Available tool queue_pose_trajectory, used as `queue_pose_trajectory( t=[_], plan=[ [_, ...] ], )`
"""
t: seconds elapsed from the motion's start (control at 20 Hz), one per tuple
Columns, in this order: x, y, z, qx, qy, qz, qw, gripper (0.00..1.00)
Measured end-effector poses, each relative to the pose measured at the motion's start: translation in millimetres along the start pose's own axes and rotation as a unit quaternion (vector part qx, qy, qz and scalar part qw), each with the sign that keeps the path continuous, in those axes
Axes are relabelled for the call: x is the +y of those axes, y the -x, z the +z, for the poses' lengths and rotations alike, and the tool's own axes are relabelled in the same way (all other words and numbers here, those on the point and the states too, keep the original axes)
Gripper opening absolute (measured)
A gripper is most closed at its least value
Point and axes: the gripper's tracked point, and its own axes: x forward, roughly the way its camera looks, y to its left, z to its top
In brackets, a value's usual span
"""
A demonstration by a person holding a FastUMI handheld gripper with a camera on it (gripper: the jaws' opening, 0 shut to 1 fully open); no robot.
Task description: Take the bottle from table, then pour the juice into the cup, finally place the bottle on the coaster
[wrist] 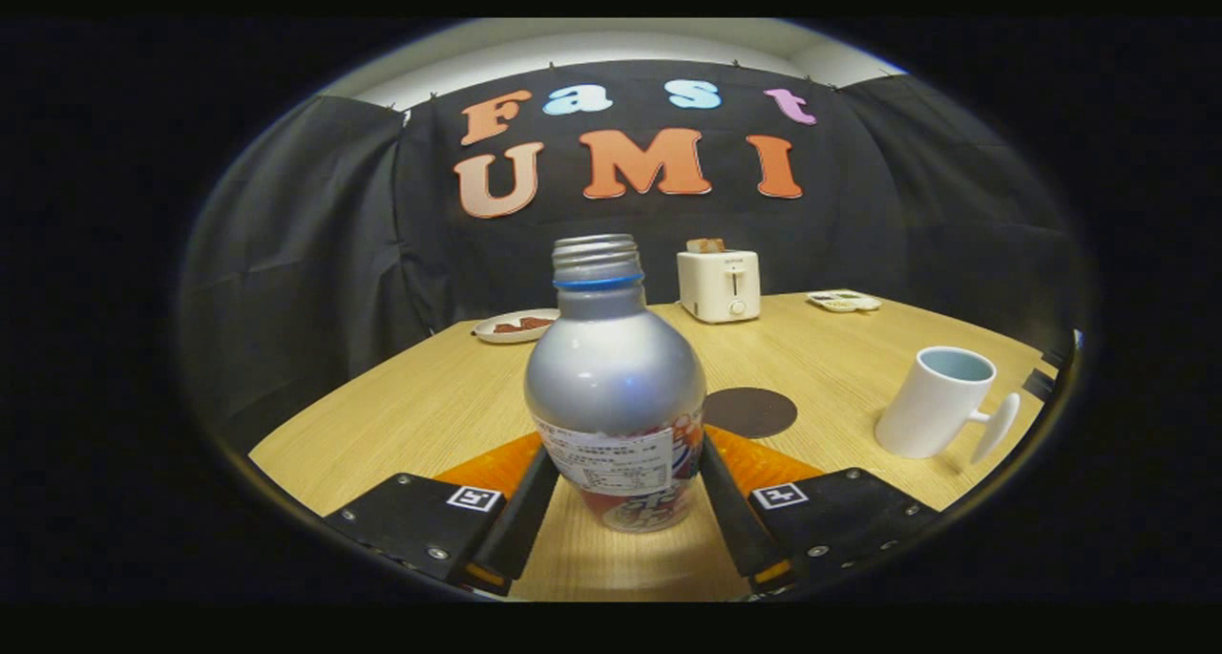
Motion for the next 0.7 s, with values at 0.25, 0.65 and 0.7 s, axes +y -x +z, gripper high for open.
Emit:
queue_pose_trajectory(
  t=[0.25,0.65,0.7],
  plan=[
    [-1,3,19,-0.018,-0.043,-0.001,0.999,0.79],
    [-11,-3,50,-0.049,-0.173,0.002,0.984,0.78],
    [-13,-3,54,-0.052,-0.191,0.003,0.98,0.79]
  ],
)
